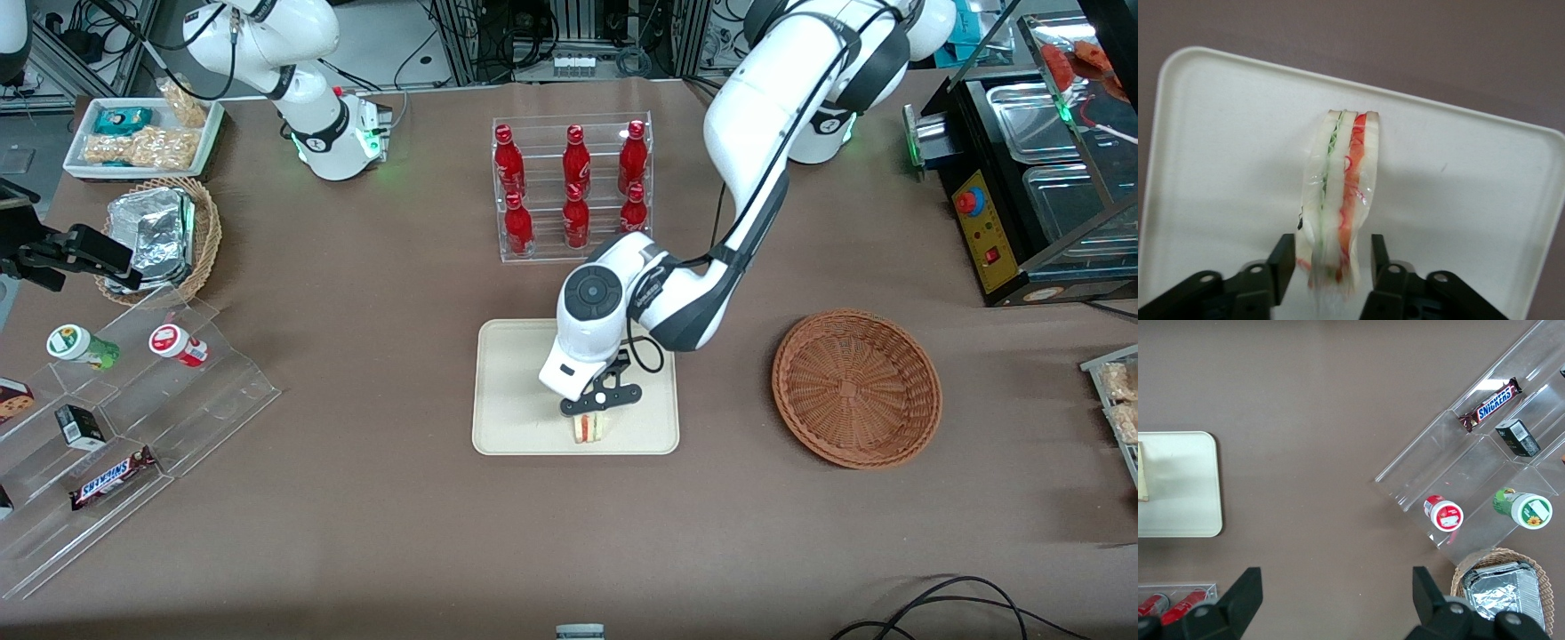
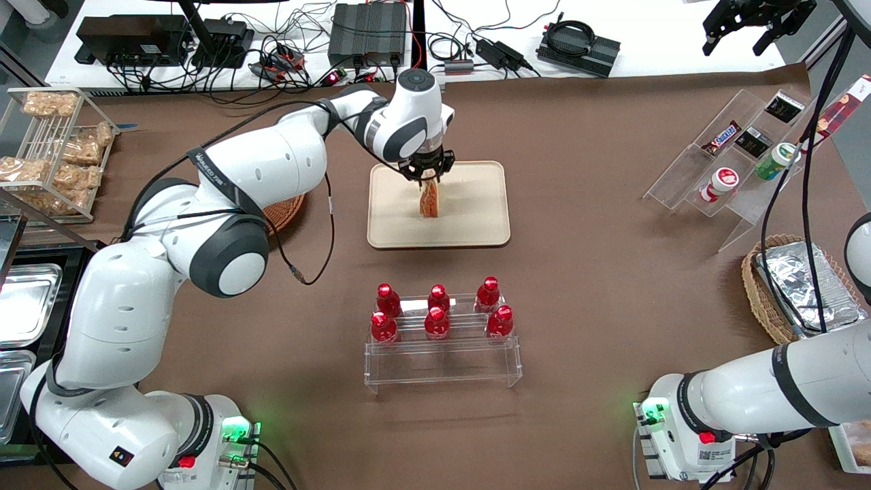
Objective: Place sandwich from basket to tray
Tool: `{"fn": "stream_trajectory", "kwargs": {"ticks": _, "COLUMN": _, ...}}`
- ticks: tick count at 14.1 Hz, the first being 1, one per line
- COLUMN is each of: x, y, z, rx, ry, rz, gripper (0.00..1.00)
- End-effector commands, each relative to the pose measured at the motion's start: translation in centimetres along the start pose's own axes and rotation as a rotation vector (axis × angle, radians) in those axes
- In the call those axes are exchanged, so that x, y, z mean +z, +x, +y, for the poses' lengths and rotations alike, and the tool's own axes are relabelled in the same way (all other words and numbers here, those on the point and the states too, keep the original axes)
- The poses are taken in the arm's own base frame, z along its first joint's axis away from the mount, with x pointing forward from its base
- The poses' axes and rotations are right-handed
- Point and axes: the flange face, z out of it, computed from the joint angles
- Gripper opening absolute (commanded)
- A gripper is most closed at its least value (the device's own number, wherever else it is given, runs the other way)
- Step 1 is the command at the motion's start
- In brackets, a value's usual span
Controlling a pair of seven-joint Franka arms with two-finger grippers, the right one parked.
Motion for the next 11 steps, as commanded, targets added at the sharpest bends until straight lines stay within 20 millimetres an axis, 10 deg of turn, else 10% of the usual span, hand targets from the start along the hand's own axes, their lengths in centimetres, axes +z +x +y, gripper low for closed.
{"fn": "stream_trajectory", "kwargs": {"ticks": 1, "x": -8.3, "y": -0.3, "z": -1.8, "rx": -0.021, "ry": 0.041, "rz": 0.025, "gripper": 1.0}}
{"fn": "stream_trajectory", "kwargs": {"ticks": 5, "x": -13.9, "y": 2.3, "z": -7.9, "rx": -0.095, "ry": 0.152, "rz": 0.04, "gripper": 1.0}}
{"fn": "stream_trajectory", "kwargs": {"ticks": 11, "x": -13.4, "y": 4.9, "z": -20.4, "rx": -0.061, "ry": 0.253, "rz": -0.017, "gripper": 1.0}}
